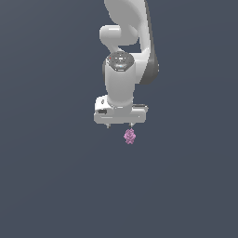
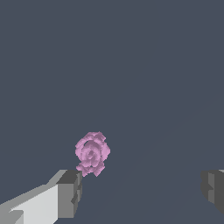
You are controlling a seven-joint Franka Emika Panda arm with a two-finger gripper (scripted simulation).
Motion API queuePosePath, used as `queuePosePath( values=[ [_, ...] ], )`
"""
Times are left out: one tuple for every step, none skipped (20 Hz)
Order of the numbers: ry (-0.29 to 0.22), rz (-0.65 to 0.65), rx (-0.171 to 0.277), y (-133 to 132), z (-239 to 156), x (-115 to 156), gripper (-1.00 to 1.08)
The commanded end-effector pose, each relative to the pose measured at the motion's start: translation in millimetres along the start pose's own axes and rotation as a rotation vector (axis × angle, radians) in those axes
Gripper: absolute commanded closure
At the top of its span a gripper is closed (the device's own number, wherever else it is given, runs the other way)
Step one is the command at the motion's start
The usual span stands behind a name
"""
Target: Pick up the object and move it to a goal position.
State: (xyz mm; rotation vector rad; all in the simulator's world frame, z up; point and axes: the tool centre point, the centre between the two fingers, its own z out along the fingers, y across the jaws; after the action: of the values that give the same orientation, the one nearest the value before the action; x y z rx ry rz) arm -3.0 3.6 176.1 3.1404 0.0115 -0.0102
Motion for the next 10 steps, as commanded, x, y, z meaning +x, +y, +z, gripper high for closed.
queuePosePath(
  values=[
    [0.0,0.0,0.0,0.0,0.0,0.0,-0.92],
    [0.0,-0.001,0.0,0.0,0.1,0.0,-0.92],
    [0.0,-0.002,0.0,0.3,0.4,-0.1,-0.92],
    [0.0,-0.004,0.0,0.7,0.8,-0.2,-0.92],
    [-0.001,-0.008,0.001,1.2,1.5,-0.3,-0.92],
    [-0.001,-0.012,0.001,1.9,2.3,-0.5,-0.92],
    [-0.001,-0.017,0.002,2.8,3.3,-0.8,-0.92],
    [-0.002,-0.022,0.002,3.8,4.3,-1.0,-0.92],
    [-0.002,-0.025,0.003,4.7,5.1,-1.2,-0.92],
    [-0.002,-0.028,0.003,5.6,5.6,-1.4,-0.92]
  ],
)
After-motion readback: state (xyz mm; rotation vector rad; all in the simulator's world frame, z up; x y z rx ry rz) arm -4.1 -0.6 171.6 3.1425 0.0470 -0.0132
